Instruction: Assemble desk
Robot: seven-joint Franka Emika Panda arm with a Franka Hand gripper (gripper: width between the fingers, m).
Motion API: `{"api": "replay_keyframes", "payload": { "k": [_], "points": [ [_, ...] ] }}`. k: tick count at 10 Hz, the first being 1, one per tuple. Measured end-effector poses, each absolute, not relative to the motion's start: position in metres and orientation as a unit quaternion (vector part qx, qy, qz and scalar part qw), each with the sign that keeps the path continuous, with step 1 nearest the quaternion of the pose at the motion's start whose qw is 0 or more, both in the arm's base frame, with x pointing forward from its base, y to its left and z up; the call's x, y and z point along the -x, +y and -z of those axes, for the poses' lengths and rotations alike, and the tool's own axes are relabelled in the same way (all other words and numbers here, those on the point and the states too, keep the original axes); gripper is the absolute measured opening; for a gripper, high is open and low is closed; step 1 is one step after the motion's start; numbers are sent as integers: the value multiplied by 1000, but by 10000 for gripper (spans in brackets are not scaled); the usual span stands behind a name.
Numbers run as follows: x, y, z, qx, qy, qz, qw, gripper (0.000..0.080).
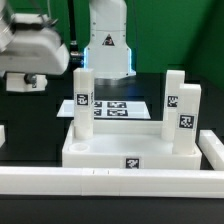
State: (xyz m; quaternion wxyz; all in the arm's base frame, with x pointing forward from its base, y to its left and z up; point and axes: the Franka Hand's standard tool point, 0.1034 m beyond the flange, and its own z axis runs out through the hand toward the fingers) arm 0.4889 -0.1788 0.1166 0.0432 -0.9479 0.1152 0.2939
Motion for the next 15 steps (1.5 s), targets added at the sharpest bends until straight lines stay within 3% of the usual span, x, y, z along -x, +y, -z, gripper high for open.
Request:
{"api": "replay_keyframes", "payload": {
  "k": [2, 5, 8, 10, 13, 15],
  "points": [
    [-503, -182, -125, 962, 114, -244, 35, 290],
    [-514, -184, -122, 987, 112, -116, 11, 290],
    [-539, -160, -144, 993, 111, -24, 9, 290],
    [-558, -157, -156, 993, 100, 61, -17, 290],
    [-560, -167, -156, 982, 102, 152, -52, 290],
    [-569, -153, -163, 968, 95, 221, -74, 290]
  ]
}}
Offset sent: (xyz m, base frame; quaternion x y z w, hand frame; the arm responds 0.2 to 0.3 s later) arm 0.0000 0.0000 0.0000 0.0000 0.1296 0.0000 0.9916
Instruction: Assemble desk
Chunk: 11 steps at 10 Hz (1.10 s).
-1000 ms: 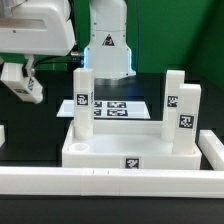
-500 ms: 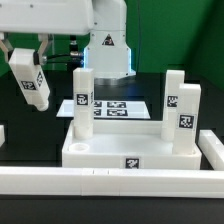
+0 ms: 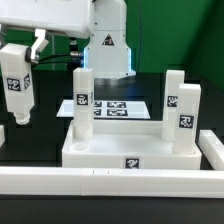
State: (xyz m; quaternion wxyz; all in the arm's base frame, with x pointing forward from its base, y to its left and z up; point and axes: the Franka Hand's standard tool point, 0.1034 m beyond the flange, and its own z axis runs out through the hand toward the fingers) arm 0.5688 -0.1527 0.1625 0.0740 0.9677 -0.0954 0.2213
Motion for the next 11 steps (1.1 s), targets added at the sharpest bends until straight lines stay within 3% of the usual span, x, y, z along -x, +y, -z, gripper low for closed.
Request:
{"api": "replay_keyframes", "payload": {
  "k": [3, 7, 11],
  "points": [
    [-587, -115, -163, -966, -93, -233, 57, 290],
    [-586, -110, -159, -967, -94, -230, 56, 290],
    [-607, -72, -161, -967, -71, -241, 42, 290]
  ]
}}
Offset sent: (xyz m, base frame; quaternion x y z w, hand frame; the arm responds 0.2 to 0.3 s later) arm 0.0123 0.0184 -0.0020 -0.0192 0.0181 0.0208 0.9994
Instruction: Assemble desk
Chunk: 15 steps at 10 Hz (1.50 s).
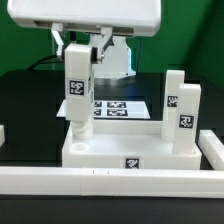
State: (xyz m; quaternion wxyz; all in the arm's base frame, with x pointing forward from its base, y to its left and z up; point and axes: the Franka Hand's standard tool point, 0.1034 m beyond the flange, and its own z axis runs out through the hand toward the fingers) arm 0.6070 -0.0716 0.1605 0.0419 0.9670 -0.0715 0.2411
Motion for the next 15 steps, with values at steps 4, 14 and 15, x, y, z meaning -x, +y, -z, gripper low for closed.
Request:
{"api": "replay_keyframes", "payload": {
  "k": [4, 14, 15],
  "points": [
    [-605, -72, -154, -968, -71, -236, 44, 290],
    [-594, -73, -127, -971, -65, -223, 56, 290],
    [-593, -73, -124, -971, -64, -223, 57, 290]
  ]
}}
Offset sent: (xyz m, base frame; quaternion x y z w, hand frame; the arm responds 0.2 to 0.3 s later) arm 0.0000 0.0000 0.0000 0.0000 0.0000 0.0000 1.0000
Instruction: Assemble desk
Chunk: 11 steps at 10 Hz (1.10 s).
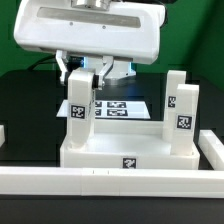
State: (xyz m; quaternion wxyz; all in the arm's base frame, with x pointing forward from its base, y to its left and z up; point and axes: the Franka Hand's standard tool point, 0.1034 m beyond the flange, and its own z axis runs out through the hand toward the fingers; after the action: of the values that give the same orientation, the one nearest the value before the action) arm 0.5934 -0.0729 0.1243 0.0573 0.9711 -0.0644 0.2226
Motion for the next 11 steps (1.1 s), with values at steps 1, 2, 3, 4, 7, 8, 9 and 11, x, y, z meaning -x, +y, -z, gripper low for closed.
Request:
{"api": "replay_keyframes", "payload": {
  "k": [1, 2, 3, 4, 7, 8, 9, 11],
  "points": [
    [-592, -73, -121, -971, -63, -223, 59, 290],
    [-592, -73, -120, -969, -62, -231, 64, 290],
    [-591, -73, -121, -967, -61, -238, 67, 290],
    [-590, -73, -120, -964, -59, -248, 71, 290],
    [-589, -73, -120, -962, -57, -257, 76, 290],
    [-589, -73, -120, -962, -57, -257, 76, 448],
    [-589, -73, -120, -962, -57, -257, 76, 578],
    [-588, -76, -123, -962, -56, -255, 76, 635]
  ]
}}
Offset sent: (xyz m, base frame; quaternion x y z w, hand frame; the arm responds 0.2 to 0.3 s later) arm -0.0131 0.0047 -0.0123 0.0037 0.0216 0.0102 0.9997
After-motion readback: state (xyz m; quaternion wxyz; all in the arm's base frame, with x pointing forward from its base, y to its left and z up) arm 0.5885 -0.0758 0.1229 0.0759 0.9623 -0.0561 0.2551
